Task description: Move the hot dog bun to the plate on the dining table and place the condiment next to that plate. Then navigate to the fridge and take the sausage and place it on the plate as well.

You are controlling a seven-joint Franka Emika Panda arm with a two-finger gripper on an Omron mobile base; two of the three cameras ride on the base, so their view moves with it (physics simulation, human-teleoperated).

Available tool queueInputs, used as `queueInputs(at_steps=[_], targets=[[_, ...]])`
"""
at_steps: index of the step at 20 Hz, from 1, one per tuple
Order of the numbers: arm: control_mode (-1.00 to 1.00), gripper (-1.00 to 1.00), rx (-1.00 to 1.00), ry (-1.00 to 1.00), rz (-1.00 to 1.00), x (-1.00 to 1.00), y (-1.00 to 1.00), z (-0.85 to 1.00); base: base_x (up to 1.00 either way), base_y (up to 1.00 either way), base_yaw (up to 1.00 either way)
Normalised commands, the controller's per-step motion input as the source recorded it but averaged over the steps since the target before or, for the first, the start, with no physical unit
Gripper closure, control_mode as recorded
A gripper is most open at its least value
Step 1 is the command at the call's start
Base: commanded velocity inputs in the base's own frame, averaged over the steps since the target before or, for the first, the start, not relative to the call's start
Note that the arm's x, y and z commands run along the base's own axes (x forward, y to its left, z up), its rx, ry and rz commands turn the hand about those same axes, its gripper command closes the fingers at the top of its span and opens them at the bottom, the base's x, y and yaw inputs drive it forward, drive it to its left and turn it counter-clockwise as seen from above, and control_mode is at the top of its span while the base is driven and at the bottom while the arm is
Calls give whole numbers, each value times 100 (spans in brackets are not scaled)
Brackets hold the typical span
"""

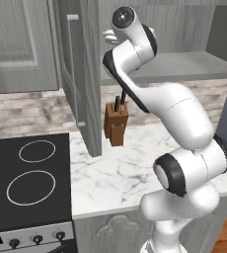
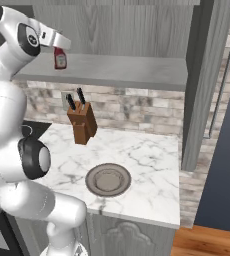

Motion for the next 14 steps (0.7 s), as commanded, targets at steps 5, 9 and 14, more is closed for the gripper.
queueInputs(at_steps=[5,9,14], targets=[[-100,100,0,-23,0,-100,-21,8,0,0,0],[-100,100,2,-6,1,-100,-62,17,0,0,0],[-100,100,2,4,7,-100,-54,15,0,0,0]])
